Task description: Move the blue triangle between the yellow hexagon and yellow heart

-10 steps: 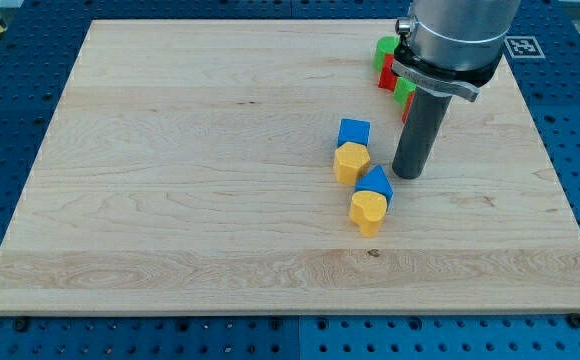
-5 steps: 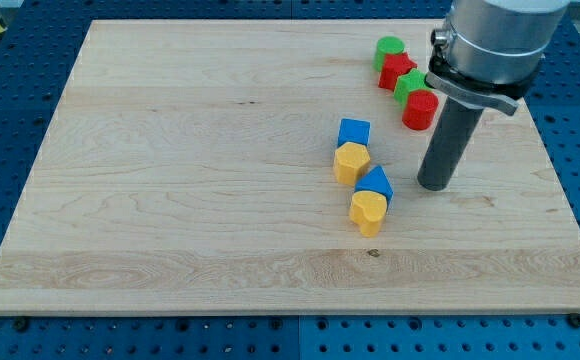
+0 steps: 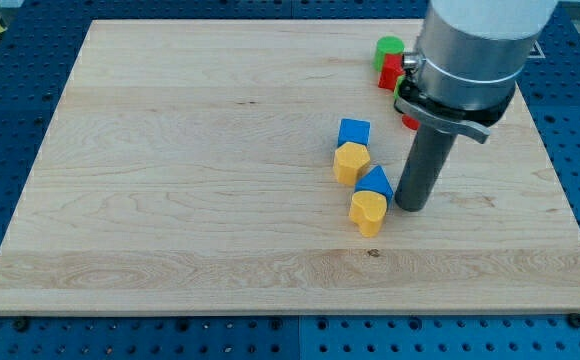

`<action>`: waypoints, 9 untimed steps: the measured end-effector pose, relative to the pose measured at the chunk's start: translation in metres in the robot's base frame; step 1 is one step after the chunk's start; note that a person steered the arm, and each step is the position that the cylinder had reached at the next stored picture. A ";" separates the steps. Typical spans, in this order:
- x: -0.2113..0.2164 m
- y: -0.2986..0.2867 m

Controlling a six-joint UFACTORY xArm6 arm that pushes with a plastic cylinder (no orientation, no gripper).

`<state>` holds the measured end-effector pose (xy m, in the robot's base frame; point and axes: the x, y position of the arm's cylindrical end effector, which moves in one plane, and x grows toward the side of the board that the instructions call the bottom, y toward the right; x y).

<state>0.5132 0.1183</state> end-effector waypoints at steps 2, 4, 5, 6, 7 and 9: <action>0.000 -0.008; 0.000 -0.008; 0.001 -0.016; 0.001 -0.020; 0.001 -0.020; 0.003 -0.020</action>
<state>0.5163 0.0986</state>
